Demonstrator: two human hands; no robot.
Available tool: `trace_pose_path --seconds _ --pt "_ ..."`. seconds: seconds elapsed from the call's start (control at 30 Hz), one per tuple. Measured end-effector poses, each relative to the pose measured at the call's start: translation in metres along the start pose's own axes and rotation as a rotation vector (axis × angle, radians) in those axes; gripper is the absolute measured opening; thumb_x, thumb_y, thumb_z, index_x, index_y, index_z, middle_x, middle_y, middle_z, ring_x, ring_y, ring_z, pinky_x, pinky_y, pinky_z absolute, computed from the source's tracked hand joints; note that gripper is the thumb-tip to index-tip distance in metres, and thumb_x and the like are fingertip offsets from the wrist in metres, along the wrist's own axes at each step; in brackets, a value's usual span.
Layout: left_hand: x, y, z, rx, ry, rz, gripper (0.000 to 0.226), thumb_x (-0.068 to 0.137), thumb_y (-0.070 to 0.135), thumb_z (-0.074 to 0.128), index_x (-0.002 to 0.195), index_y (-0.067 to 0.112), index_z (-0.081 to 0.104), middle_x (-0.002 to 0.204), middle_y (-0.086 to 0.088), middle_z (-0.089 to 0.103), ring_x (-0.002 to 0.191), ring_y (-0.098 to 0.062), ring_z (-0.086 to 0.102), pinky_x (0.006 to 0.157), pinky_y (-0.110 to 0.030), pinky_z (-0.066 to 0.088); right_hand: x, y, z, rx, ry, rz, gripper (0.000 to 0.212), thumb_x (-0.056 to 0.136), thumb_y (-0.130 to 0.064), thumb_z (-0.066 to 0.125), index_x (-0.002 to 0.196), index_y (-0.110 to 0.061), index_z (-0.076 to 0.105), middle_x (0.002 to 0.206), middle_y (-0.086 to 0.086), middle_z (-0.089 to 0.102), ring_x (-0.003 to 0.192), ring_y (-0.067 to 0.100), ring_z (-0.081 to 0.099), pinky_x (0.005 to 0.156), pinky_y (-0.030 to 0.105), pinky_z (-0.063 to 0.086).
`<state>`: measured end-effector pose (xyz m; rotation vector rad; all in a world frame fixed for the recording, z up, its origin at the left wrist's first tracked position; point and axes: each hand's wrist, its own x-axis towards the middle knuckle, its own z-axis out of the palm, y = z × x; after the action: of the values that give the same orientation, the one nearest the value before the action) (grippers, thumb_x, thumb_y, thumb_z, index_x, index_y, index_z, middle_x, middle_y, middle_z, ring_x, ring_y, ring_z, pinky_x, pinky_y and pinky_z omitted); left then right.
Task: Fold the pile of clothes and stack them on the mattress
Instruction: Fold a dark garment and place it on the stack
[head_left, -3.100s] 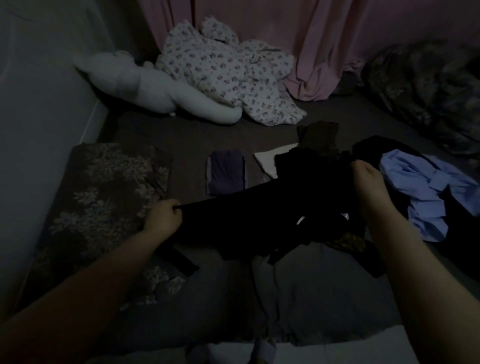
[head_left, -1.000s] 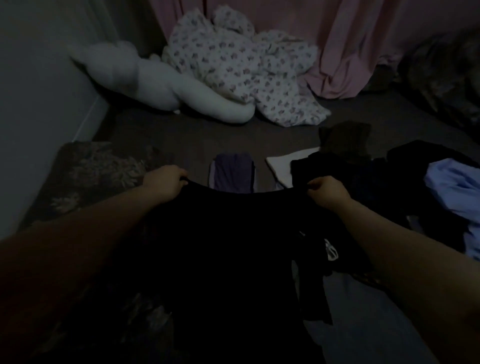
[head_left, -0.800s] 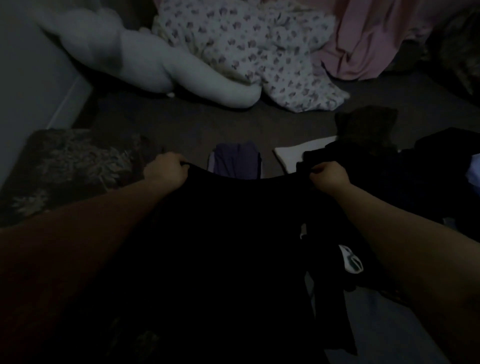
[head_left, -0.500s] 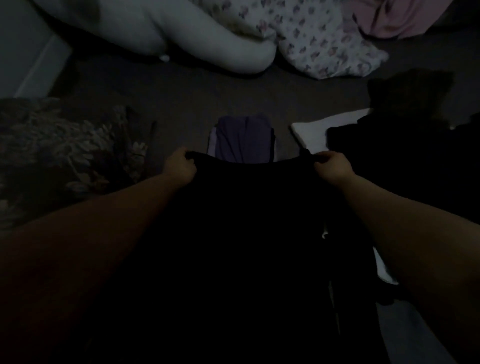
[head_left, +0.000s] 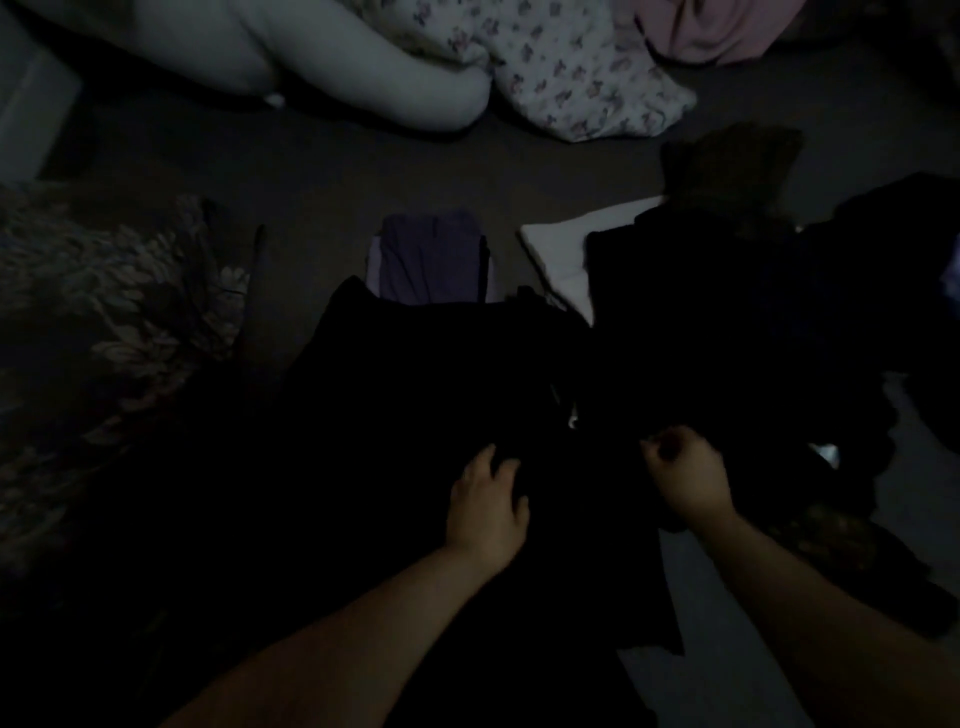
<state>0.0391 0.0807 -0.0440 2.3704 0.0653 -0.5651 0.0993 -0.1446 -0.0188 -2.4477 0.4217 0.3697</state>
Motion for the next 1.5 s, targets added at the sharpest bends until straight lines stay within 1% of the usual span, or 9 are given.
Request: trace_pose_path --seconds 0.2,0.47,0.63,0.73,0.83,1.0,1.17,1.33,1.5 --pt "-0.045 0.024 0.058 -0.136 -0.363 -0.159 0.054 0.093 0.034 0.052 0.143 0.022 0.033 0.147 -0.005 0.03 0.13 -0.02 0.039 0.106 -0.023 0.035 -0.05 0.074 0.043 -0.158 -0.447 0.257 0.091 0.076 -0.061 0.062 0.141 -0.003 0.035 0.139 0.013 0.048 0.125 0.029 0.049 0.096 0.026 0.039" --pt "-0.086 0.01 0.068 0.14 -0.698 -0.044 0.076 0.089 0.046 0.056 0.15 0.033 0.012 0.158 -0.005 -0.012 0.145 -0.028 -0.01 0.119 -0.037 0.007 -0.047 0.079 0.054 -0.291 -0.35 0.254 0.042 0.095 -0.026 0.051 0.133 -0.009 0.047 0.134 0.017 0.05 0.125 0.032 0.046 0.099 0.031 0.035" --pt "-0.065 0.038 0.027 -0.326 -0.249 -0.099 0.087 0.086 0.032 0.065 0.149 0.033 0.006 0.152 0.004 0.027 0.137 -0.012 0.032 0.106 -0.019 0.029 -0.068 0.002 0.029 0.12 0.14 -0.075 0.016 0.084 -0.01 0.064 0.083 -0.011 0.047 0.07 -0.002 0.055 0.074 0.025 0.059 0.063 0.026 0.034" --pt "-0.046 0.054 -0.01 -0.456 -0.126 0.093 0.105 0.076 0.026 0.076 0.149 0.036 0.002 0.145 0.016 0.026 0.134 -0.001 0.028 0.103 -0.015 0.029 -0.076 -0.059 0.02 0.148 0.172 -0.373 0.016 0.082 -0.01 0.064 0.085 -0.015 0.049 0.071 -0.007 0.054 0.066 0.008 0.053 0.06 0.022 0.036" --pt "-0.044 0.058 -0.034 -0.896 0.142 0.066 0.076 0.078 0.003 0.072 0.139 0.028 0.033 0.132 0.01 0.05 0.122 -0.004 0.048 0.098 -0.014 0.04 -0.078 -0.113 0.026 0.176 0.002 -0.523 0.015 0.083 -0.013 0.064 0.097 -0.015 0.059 0.088 -0.004 0.063 0.083 0.009 0.059 0.074 0.022 0.046" --pt "-0.066 -0.017 -0.05 -1.462 0.403 -0.639 0.028 0.098 0.005 0.042 0.114 0.025 0.053 0.1 -0.006 0.065 0.09 -0.022 0.065 0.076 -0.033 0.054 -0.073 -0.159 0.062 0.165 -0.742 -0.452 0.04 0.09 -0.035 0.059 0.128 -0.024 0.052 0.103 -0.002 0.069 0.095 0.008 0.064 0.085 0.019 0.05" --pt "-0.069 -0.09 -0.052 -1.321 0.221 -0.889 0.029 0.099 0.021 0.041 0.127 0.017 0.051 0.097 -0.003 0.061 0.081 -0.018 0.058 0.066 -0.029 0.046 -0.007 -0.123 0.094 -0.033 -0.456 -0.262 0.032 0.096 -0.012 0.05 0.125 0.001 0.054 0.12 0.021 0.061 0.113 0.032 0.056 0.09 0.028 0.042" --pt "-0.047 -0.09 -0.05 -1.066 0.075 -1.012 0.101 0.076 0.048 0.072 0.149 0.012 0.012 0.142 -0.014 0.041 0.124 -0.033 0.046 0.101 -0.037 0.041 0.046 -0.103 0.089 -0.02 -0.083 -0.273 0.04 0.09 -0.006 0.042 0.128 0.002 0.051 0.126 0.023 0.054 0.118 0.036 0.051 0.089 0.028 0.038" --pt "-0.047 -0.099 -0.015 -0.767 0.325 -1.009 0.055 0.087 0.004 0.058 0.137 -0.004 0.037 0.132 -0.023 0.051 0.118 -0.037 0.051 0.102 -0.035 0.039 0.1 -0.128 0.082 -0.351 -0.25 -0.592 0.06 0.089 0.0 0.052 0.145 -0.014 0.034 0.155 0.009 0.021 0.137 0.028 0.03 0.102 0.039 0.037"
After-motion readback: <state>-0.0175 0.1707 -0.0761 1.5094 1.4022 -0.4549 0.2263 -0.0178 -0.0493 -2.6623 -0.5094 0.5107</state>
